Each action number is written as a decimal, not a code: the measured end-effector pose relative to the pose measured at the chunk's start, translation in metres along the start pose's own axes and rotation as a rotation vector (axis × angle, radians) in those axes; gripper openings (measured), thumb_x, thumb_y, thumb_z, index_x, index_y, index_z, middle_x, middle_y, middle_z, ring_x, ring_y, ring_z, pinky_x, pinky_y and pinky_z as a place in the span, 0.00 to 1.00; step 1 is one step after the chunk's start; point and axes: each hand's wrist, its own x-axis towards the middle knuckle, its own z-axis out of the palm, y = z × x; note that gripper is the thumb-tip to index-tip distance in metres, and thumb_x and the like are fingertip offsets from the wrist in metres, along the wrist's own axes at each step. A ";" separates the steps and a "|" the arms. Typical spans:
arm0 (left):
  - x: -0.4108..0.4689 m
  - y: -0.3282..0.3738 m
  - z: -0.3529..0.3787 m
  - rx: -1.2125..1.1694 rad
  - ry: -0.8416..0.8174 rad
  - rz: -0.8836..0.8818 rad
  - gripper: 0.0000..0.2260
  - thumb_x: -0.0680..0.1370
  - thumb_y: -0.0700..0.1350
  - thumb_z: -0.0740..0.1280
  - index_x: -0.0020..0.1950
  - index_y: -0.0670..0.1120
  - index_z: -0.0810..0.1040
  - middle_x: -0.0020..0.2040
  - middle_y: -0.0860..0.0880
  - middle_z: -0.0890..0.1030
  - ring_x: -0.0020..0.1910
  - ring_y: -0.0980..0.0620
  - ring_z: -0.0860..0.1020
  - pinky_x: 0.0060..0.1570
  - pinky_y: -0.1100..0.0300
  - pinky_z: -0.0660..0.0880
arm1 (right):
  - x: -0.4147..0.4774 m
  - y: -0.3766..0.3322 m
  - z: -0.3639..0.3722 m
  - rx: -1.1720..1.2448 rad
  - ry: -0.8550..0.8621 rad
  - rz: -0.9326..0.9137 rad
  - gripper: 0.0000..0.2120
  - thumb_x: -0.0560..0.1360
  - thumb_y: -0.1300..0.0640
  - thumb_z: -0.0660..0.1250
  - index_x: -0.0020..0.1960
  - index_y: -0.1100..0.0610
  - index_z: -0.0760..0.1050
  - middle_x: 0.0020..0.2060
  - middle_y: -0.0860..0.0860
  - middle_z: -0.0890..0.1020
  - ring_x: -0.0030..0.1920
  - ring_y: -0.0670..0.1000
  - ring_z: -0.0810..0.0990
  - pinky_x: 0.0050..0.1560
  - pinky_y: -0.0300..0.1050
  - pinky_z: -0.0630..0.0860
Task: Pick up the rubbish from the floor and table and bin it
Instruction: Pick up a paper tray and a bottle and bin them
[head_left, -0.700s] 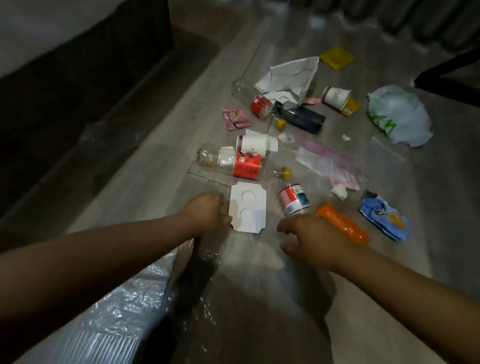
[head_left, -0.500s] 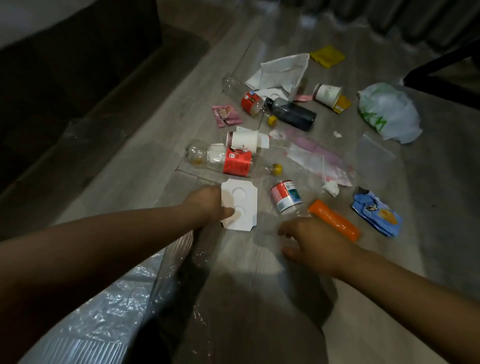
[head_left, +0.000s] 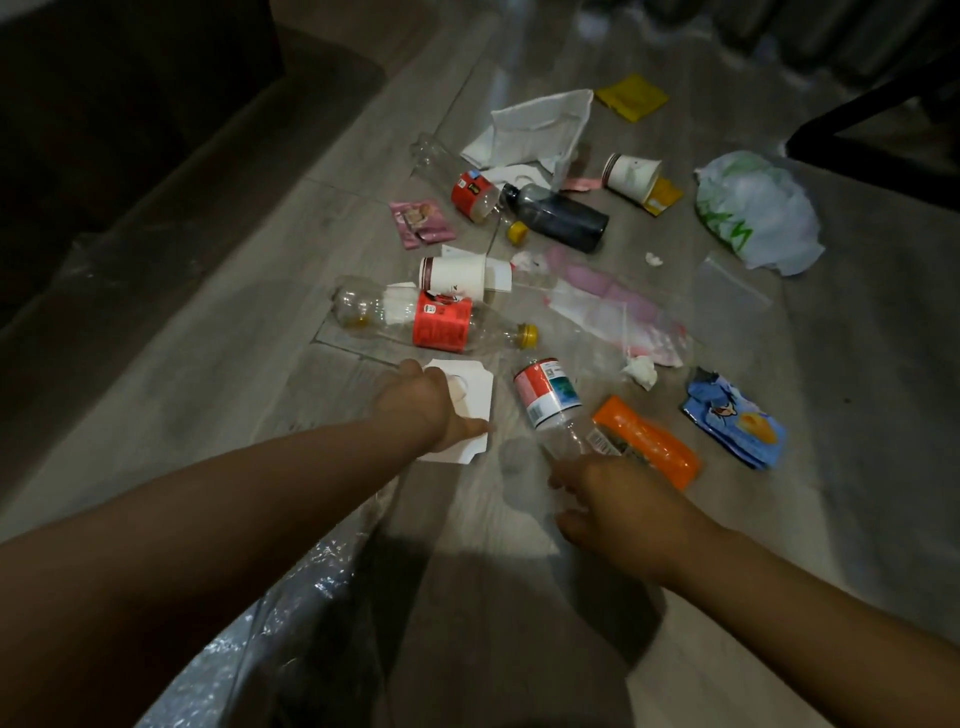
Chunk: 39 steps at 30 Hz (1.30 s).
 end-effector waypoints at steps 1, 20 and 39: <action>-0.001 0.002 0.002 -0.013 0.002 -0.010 0.44 0.65 0.71 0.66 0.72 0.44 0.63 0.65 0.41 0.67 0.62 0.41 0.70 0.61 0.50 0.70 | 0.000 0.001 0.001 -0.003 -0.001 -0.003 0.20 0.77 0.50 0.64 0.67 0.48 0.69 0.64 0.49 0.75 0.60 0.48 0.75 0.61 0.43 0.74; -0.101 -0.086 -0.020 -0.076 -0.104 0.255 0.48 0.61 0.61 0.76 0.73 0.47 0.57 0.65 0.42 0.68 0.62 0.42 0.71 0.59 0.54 0.71 | -0.001 -0.020 0.004 -0.085 0.012 -0.086 0.21 0.76 0.47 0.65 0.67 0.46 0.68 0.62 0.49 0.76 0.59 0.49 0.76 0.57 0.41 0.74; -0.171 -0.129 0.063 0.143 -0.164 0.466 0.55 0.60 0.64 0.76 0.77 0.50 0.47 0.76 0.48 0.47 0.73 0.46 0.53 0.72 0.52 0.59 | -0.009 -0.041 0.027 -0.171 -0.053 -0.182 0.21 0.76 0.48 0.64 0.68 0.48 0.68 0.61 0.49 0.76 0.57 0.48 0.76 0.54 0.39 0.71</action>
